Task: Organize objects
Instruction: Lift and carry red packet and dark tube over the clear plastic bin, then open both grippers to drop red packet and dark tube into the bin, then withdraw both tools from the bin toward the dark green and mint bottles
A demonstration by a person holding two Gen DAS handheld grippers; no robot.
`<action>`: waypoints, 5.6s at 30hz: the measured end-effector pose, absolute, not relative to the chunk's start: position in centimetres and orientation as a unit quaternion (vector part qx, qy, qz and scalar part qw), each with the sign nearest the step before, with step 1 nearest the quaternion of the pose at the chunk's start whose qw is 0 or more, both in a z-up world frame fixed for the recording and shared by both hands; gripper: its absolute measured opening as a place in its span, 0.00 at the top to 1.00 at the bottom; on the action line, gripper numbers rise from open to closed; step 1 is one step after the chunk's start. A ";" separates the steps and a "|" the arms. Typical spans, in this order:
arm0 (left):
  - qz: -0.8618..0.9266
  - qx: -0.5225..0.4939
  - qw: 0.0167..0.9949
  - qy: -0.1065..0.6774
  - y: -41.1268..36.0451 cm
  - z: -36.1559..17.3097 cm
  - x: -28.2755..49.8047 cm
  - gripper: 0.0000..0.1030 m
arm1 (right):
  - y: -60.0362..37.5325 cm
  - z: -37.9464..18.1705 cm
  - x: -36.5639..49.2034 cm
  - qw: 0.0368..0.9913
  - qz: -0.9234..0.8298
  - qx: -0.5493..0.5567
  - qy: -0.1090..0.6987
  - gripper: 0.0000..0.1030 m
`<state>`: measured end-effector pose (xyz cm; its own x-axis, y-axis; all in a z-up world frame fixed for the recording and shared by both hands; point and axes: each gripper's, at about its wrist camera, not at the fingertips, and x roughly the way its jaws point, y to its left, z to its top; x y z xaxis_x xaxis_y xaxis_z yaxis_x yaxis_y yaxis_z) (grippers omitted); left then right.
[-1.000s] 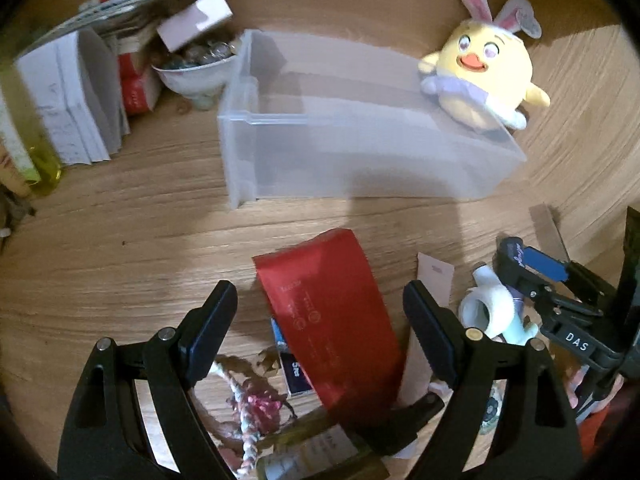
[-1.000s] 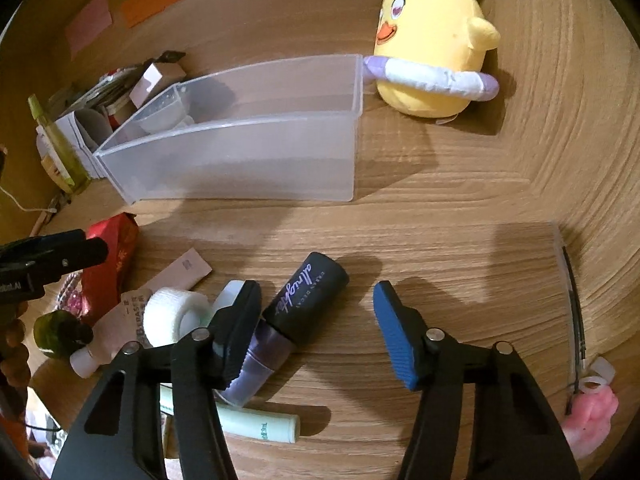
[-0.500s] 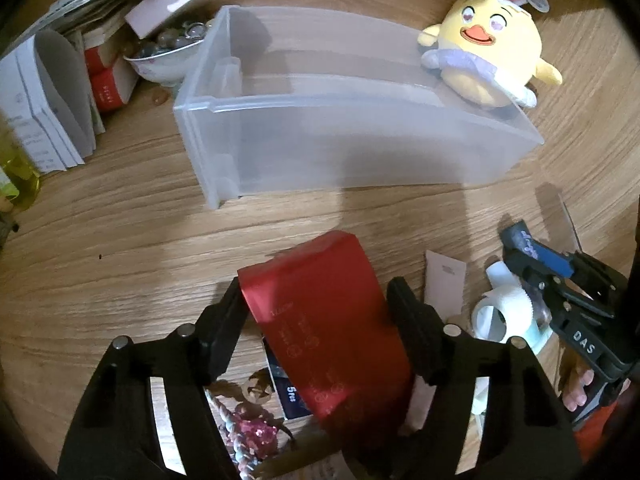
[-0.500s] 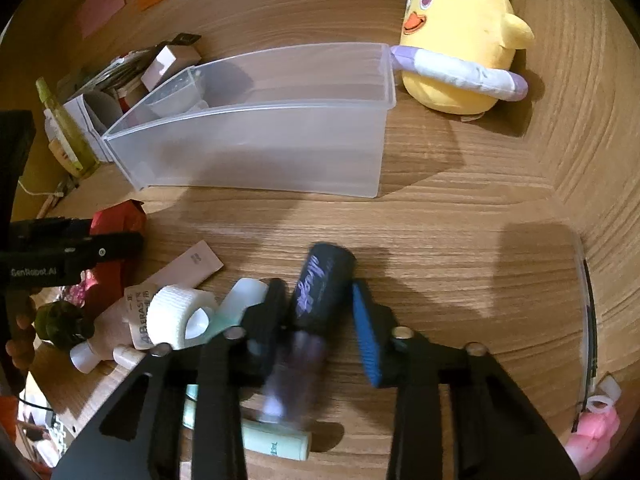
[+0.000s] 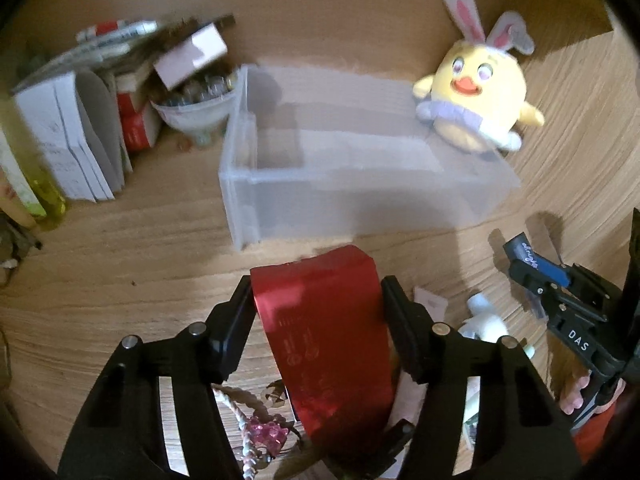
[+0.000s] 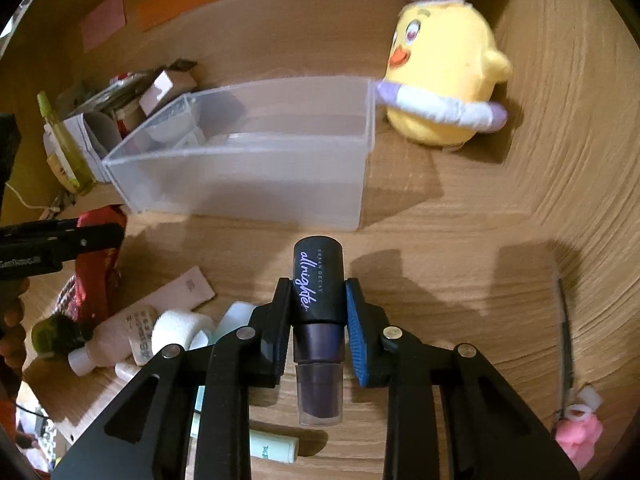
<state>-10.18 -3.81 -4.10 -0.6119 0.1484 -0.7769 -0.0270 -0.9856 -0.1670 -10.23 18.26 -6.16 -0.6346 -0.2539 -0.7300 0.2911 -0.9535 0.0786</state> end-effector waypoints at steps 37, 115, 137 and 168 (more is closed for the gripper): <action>0.964 -0.256 0.032 -0.068 -4.2 7.7 -7.3 0.42 | 17.3 4.3 -11.2 0.157 -0.956 0.246 0.017 0.77; 0.920 -0.386 0.009 -0.064 -3.6 0.5 -21.9 0.40 | 10.1 -3.7 -24.1 0.179 -0.902 0.379 0.100 0.72; 0.956 -0.294 0.006 0.004 -3.0 6.5 -12.8 0.03 | 12.7 2.9 -16.8 0.197 -0.932 0.292 0.081 0.22; 0.923 -0.381 0.002 -0.063 -6.7 -1.5 -3.4 0.03 | 16.3 -3.7 -7.4 0.188 -0.912 0.357 0.070 0.17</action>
<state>-3.37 -6.69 -1.54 -0.7100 0.0515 -0.7023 0.0439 -0.9921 -0.1172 -7.42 16.30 -3.69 -0.6743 -0.2928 -0.6779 0.3924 -0.9197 0.0068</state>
